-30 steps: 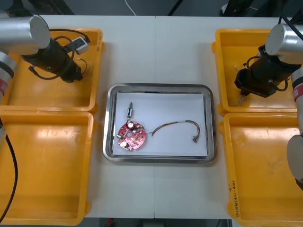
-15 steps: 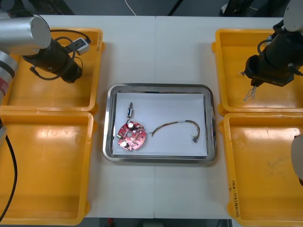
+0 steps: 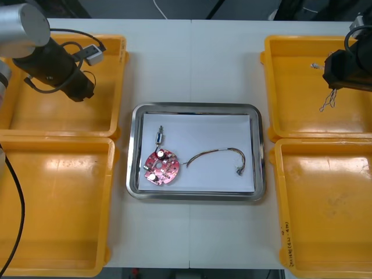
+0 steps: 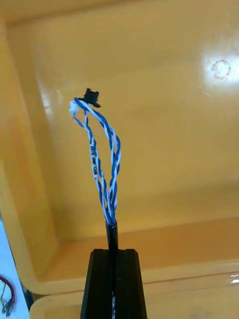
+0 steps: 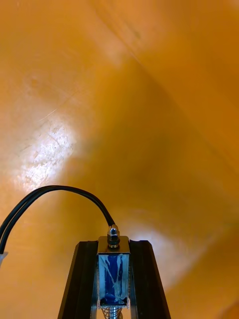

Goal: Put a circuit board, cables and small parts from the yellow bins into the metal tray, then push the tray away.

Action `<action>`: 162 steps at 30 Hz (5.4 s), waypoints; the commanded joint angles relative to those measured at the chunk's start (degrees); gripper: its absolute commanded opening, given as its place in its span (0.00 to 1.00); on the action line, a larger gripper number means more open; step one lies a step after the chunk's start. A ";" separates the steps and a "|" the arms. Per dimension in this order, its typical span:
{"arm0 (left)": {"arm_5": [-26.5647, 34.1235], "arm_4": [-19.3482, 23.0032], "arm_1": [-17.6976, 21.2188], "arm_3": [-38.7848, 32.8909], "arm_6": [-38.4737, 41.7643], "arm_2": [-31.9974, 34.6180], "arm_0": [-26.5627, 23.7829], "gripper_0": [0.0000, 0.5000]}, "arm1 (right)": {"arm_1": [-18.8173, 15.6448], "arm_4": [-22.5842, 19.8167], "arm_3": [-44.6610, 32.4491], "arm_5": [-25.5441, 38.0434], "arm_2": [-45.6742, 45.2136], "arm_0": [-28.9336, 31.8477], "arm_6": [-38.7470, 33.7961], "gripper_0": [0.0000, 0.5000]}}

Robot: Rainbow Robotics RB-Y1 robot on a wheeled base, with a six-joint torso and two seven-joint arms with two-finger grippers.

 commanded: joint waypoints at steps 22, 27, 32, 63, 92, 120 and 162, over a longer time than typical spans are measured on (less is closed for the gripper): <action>21.41 -5.52 1.39 -31.09 24.53 4.62 4.82 0.01 | -11.90 -29.21 -28.65 0.36 7.65 7.18 7.07 0.00; 24.22 -5.43 0.78 -36.80 29.27 4.62 6.58 0.00 | -11.99 -32.55 -30.94 0.36 11.34 5.16 8.83 0.00; 26.51 -5.43 0.60 -41.20 33.14 4.62 7.99 0.00 | -11.20 -31.84 -31.82 0.36 17.05 2.61 10.15 0.00; 28.05 -9.56 -1.16 -48.58 41.05 8.40 11.33 0.00 | 3.30 -13.12 -13.89 0.36 37.09 -4.51 44.34 0.00; 28.05 -8.60 -1.07 -48.93 42.81 8.40 11.33 0.00 | 6.90 -2.75 -3.08 -14.63 44.21 -4.60 46.53 0.00; 28.05 -7.72 -1.16 -49.99 43.95 8.40 11.33 0.00 | 6.99 -0.38 5.54 -22.19 44.21 -4.69 49.96 0.40; 28.05 -5.43 -4.14 -57.99 60.65 1.72 11.24 0.01 | 7.87 0.06 -20.04 0.36 30.50 -1.08 43.54 1.00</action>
